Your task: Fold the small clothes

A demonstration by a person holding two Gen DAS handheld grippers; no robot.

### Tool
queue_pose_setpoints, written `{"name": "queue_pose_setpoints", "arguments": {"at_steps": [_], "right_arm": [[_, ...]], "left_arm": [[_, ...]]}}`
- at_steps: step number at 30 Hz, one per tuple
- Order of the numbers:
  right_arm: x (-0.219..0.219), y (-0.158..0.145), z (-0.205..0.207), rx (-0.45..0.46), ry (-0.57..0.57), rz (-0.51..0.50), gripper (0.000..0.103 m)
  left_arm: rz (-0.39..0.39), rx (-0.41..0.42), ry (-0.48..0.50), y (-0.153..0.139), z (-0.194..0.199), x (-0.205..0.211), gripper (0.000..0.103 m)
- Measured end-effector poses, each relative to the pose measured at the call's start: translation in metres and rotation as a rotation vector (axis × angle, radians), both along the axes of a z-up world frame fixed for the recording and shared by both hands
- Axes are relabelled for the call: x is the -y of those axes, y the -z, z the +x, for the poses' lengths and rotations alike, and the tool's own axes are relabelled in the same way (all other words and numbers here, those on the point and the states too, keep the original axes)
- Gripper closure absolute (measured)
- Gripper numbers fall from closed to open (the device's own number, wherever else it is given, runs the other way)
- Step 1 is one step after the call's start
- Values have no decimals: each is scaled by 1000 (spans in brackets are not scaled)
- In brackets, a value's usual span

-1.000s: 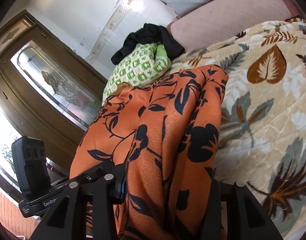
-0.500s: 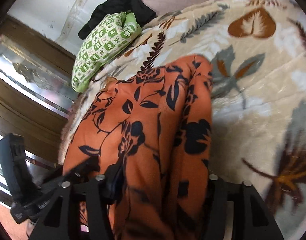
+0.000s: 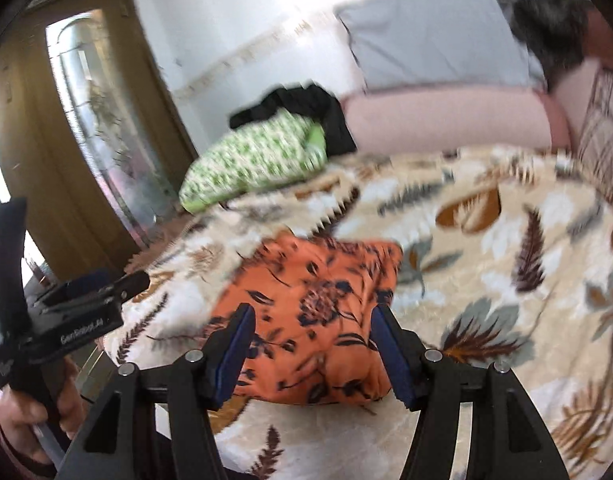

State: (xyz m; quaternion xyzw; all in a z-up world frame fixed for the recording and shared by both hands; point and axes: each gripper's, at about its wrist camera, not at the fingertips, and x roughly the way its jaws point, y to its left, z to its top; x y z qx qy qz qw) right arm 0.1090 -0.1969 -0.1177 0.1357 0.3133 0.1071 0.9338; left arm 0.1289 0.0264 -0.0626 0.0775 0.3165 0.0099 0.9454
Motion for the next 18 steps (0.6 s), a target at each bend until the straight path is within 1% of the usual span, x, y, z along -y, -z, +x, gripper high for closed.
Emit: {"name": "queue_pose_setpoints", "arguments": {"at_steps": [4,8,11,12,13,16,18], "right_arm": [[-12,-33,-31,77,14,-47,39],[-22,-54,-51,106,31,-88,39],[-23,-68,-68,126,66,-98,37],[-23,-72,-73,128,77,-98,33],[-23,-75,-77,124,80,-89,32],[-23,-81,-85,128,84,-69,32],[-25,-84,-88,137,82,-79,32]], "left_arm": [[0,51,-2,-26,-21,1,23],[19,75,-15,-44,-39,2,23],[6,80,-27,-53,-50,0,23],[-6,80,-29,-56,-54,-1,23],[-14,84,-36,-58,-58,-1,23],[-13,101,-59,-64,-65,-2,23],[-4,118,-74,-67,-69,-2,23]]}}
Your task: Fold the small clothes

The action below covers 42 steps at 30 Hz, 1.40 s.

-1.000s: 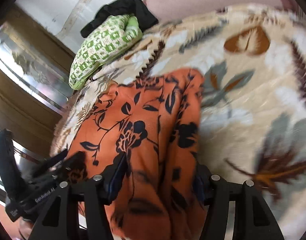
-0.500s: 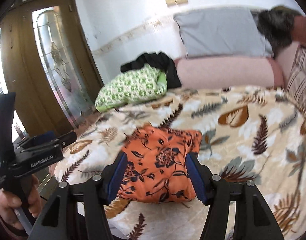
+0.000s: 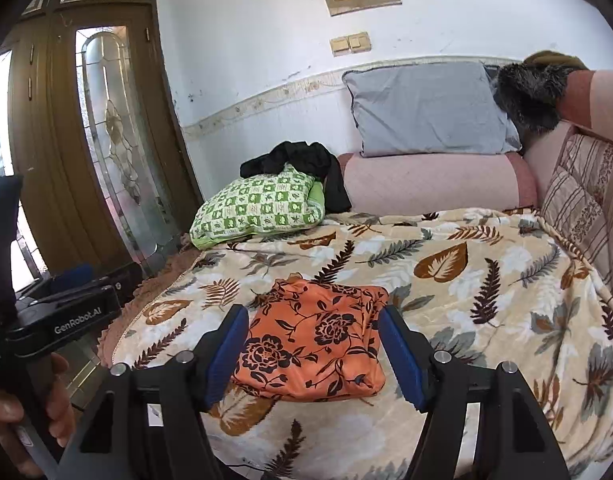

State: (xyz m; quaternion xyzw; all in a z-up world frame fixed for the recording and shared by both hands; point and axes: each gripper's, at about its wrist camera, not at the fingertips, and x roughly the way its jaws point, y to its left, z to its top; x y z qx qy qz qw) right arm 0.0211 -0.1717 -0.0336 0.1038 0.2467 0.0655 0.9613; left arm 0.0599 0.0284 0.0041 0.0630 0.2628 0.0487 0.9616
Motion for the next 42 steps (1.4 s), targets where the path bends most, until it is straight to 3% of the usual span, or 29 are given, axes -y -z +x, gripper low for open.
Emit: {"name": "queue_pose_setpoints", "arguments": {"at_steps": [11,18,24,42], "right_arm": [[-16,8,4,-13,-70,7,32],[-21,7,4,3,-60,0,32],[-14,0,-3,63,-22,9,25],[-35,9,6,8,-28,-39,24]], "left_arm": [[42,22,-19,2,0,-1,22],[8,15,2,-1,-7,-4,22],[-65,46,62,-9,-22,-8,22],[-52,46,29,-13,-24,-18,22]]}}
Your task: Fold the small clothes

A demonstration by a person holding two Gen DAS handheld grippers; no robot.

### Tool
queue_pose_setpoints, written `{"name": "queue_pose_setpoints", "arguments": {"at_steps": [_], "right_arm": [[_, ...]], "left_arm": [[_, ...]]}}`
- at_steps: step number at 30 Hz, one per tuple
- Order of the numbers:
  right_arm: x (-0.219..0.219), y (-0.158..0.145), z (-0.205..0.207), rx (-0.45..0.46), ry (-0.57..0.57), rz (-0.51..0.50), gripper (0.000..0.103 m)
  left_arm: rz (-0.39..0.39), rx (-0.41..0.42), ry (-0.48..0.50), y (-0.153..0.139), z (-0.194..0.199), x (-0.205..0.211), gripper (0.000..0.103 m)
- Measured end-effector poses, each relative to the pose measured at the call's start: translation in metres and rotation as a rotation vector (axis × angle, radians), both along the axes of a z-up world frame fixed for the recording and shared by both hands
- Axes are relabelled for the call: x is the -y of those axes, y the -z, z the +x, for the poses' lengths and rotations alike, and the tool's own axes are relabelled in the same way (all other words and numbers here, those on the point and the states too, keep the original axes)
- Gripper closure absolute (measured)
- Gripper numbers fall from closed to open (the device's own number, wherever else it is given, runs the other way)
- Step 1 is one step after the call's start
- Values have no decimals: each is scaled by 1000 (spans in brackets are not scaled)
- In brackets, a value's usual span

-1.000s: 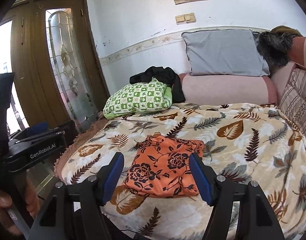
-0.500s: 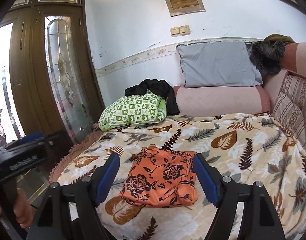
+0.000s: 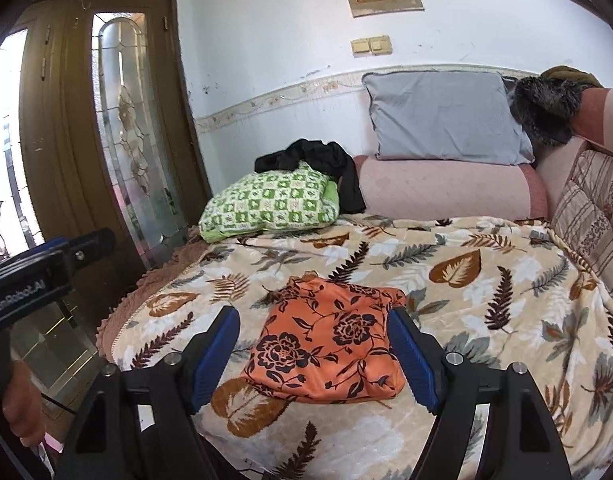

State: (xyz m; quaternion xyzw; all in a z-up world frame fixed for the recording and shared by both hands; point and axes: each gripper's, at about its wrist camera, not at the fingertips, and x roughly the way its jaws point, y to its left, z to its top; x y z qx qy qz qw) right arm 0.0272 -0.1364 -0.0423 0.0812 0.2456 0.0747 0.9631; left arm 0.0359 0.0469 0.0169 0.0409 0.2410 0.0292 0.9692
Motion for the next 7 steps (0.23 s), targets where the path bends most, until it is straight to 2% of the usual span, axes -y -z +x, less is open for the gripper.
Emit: {"name": "queue_pose_setpoints", "arguments": {"at_steps": [7], "right_arm": [[-9,1,7,-10,11,-14,24]], "left_arm": [[4,0,20,6,6,4,22]]}}
